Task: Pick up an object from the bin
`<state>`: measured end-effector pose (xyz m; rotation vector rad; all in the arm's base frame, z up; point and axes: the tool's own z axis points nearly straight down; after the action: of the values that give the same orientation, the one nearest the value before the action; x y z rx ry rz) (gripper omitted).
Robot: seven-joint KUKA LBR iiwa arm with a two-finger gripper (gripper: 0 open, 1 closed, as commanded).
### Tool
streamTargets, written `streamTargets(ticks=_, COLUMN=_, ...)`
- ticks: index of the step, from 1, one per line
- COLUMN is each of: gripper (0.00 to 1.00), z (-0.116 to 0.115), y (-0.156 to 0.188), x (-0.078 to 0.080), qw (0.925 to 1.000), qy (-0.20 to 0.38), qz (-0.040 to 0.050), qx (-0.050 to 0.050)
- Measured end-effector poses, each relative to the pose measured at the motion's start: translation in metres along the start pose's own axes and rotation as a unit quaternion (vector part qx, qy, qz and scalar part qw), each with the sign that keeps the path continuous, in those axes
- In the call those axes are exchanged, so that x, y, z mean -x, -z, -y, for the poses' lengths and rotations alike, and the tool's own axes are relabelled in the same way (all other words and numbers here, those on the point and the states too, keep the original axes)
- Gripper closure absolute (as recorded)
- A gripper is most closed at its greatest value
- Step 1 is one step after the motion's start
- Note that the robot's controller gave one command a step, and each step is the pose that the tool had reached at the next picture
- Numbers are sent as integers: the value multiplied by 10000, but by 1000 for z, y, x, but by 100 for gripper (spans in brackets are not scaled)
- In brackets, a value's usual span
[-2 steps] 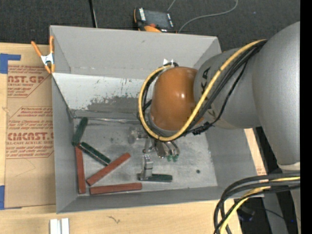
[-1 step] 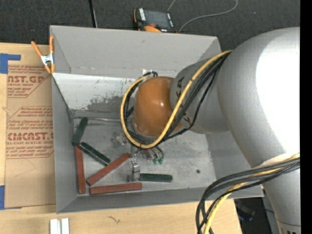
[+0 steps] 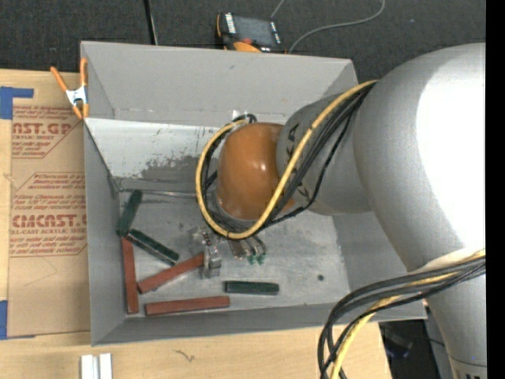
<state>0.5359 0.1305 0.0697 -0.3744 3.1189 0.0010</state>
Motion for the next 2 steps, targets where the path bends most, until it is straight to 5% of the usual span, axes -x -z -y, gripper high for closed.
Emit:
streamTargets(ticks=1, gripper=100, z=-33, y=182, x=55, qw=9801, qy=1984, qz=54, qx=-4)
streamTargets(ticks=2, gripper=0, z=-33, y=179, x=54, qw=9803, qy=1975, qz=19, qx=4)
